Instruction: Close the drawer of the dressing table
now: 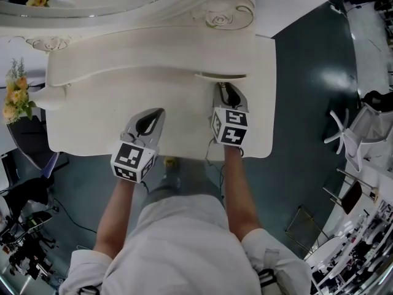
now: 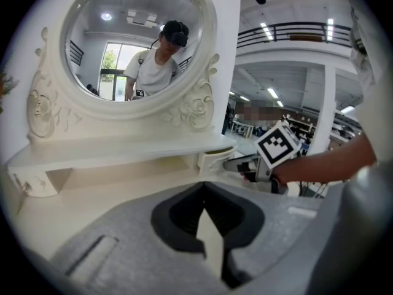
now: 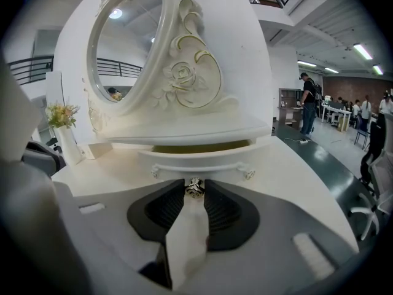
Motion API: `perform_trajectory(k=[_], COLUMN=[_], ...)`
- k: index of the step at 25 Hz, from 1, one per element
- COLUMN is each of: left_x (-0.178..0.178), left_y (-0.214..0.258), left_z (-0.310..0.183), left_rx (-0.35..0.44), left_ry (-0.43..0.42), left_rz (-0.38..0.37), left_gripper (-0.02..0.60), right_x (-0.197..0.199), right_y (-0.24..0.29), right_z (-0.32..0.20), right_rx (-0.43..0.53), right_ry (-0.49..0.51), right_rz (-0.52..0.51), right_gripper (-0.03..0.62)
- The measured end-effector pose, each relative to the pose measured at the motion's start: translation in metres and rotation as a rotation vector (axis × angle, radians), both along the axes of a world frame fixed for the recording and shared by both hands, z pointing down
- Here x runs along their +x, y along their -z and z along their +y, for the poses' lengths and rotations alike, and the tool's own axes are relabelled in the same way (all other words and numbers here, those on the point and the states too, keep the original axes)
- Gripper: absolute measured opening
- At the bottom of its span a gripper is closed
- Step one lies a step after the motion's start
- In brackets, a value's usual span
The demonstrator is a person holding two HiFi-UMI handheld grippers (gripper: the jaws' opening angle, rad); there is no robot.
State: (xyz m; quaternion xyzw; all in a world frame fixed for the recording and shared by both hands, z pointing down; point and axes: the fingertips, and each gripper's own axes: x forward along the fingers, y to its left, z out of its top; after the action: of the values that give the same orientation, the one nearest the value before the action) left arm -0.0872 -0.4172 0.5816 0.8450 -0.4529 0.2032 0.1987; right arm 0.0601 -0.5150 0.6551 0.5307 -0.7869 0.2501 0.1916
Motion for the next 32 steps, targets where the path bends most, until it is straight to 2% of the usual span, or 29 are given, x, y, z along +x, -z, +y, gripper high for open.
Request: perform_trajectory(k=[18, 25, 32], left_x=[0.012, 0.013, 0.008], left_y=[-0.007, -0.003, 0.003], left_z=[-0.017, -0.019, -0.006], left_rx=[-0.008, -0.002, 0.008], left_ry=[-0.005, -0.001, 0.006], left_rz=[0.002, 0.004, 0.006], left_gripper=[0.0, 0.0, 0.0], right_x=[-0.006, -0.006, -0.004], right_y=[0.003, 0.001, 0.007], right_z=[-0.031, -0.026, 0.0], right_rx=[0.032, 0.013, 0.007], right_ry=[0.038, 0.036, 0.031], right_rz=[-0.023, -0.028, -0.036], right_gripper=[0.1, 0.1, 0.1])
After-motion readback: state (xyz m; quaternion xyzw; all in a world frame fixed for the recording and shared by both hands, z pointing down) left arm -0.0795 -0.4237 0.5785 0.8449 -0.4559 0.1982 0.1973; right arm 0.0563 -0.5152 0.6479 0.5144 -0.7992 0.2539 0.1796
